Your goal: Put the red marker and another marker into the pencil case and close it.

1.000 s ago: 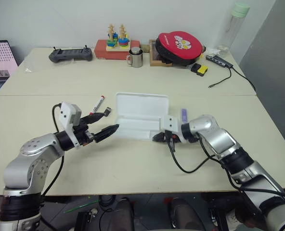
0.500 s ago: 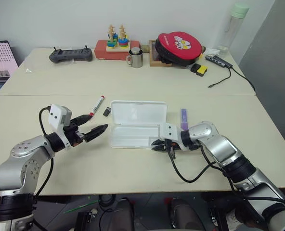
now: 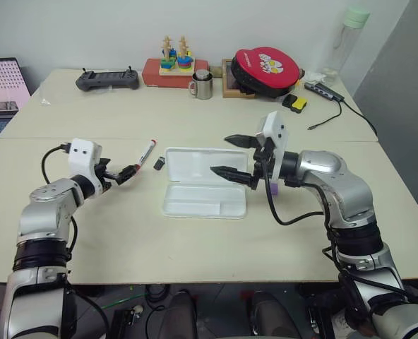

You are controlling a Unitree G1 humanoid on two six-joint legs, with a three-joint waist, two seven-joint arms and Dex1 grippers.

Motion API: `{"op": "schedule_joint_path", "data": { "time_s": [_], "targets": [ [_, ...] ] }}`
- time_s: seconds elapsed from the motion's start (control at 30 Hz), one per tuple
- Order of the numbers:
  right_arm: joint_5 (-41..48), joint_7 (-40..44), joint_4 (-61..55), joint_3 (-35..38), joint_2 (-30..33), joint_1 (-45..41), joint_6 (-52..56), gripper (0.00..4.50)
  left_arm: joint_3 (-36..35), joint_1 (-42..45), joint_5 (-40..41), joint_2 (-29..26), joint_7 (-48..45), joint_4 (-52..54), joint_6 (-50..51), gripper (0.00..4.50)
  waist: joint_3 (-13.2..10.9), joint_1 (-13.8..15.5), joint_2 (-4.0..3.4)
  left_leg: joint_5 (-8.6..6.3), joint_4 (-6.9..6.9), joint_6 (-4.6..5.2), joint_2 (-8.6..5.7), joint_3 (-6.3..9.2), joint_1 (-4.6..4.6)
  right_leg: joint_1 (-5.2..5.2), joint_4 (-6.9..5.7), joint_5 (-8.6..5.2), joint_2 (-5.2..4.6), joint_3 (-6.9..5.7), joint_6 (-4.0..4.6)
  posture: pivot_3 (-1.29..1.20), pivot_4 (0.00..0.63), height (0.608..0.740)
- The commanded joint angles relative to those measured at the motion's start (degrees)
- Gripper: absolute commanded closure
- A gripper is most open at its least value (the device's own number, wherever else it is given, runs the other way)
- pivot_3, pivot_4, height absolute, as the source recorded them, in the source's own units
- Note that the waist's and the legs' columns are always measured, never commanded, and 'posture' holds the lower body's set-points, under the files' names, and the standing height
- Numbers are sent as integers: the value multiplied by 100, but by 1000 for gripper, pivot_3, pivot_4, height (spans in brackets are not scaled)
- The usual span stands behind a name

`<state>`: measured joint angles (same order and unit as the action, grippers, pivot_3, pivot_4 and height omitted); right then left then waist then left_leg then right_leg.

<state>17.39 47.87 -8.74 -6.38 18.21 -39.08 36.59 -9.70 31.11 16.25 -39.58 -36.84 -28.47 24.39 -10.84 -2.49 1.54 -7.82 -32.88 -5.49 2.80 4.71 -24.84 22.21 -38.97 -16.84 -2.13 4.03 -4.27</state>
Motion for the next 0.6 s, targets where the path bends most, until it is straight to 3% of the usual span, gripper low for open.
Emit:
{"op": "schedule_joint_path", "data": {
  "time_s": [0.03, 0.27, 0.6],
  "targets": [
    [70, -296, -189, 123, -4, -73, 68, 19, 212, 576, -315, 100, -32, -718, -213, 0, 0, 13, 0, 0, 2, 0, 0, 1, -1, 3, -2, -1, 1, -2, 1, 0, 150, 740],
    [134, -399, -376, 62, 51, -72, 161, 19, 461, 800, -579, 189, -296, -1176, -363, 0, 0, 6, -1, 0, 4, 0, 0, 0, -3, 3, -1, -1, 1, -1, 1, 0, 150, 740],
    [200, -468, -307, 101, 105, -203, 116, 0, 368, 772, -570, 204, -270, -1191, -227, 2112, 0, -1, 0, 0, 2, 0, 0, 0, -2, 0, -1, -1, 1, 0, 0, 0, 150, 740]
  ]
}}
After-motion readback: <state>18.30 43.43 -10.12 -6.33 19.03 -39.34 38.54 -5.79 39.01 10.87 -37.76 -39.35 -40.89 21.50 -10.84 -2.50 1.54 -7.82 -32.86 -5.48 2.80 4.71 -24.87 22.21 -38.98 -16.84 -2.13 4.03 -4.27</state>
